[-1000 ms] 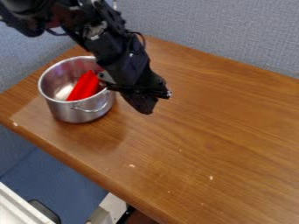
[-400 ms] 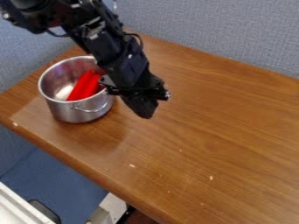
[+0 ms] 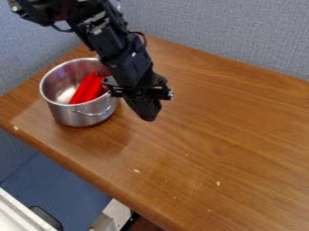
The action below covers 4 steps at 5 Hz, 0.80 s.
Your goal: Move the red object from the metal pot to the table
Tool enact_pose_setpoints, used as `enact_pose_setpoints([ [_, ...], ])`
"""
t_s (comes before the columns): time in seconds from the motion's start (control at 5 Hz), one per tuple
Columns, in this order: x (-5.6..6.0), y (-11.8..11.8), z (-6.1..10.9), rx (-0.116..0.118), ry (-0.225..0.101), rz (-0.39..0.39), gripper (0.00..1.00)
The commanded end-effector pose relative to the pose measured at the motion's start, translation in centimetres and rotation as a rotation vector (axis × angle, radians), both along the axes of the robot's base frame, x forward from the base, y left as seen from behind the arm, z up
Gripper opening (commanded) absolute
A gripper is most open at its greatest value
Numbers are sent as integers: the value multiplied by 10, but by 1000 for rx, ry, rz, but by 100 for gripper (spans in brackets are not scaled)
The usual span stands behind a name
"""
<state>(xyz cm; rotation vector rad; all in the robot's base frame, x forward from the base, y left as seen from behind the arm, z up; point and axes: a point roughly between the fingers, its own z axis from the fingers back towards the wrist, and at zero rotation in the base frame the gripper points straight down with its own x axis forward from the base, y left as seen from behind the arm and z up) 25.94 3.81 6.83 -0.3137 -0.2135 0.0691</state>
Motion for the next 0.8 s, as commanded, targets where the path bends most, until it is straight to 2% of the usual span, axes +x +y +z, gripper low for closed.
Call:
enact_pose_setpoints([
  [0.0,3,-1,7,8,17,-21,0],
  [0.2,1,-7,8,-2,45,-46,0],
  [0.4,-5,-22,2,-23,75,-95,0],
  [0.6,-11,-28,2,-8,87,-133,0],
])
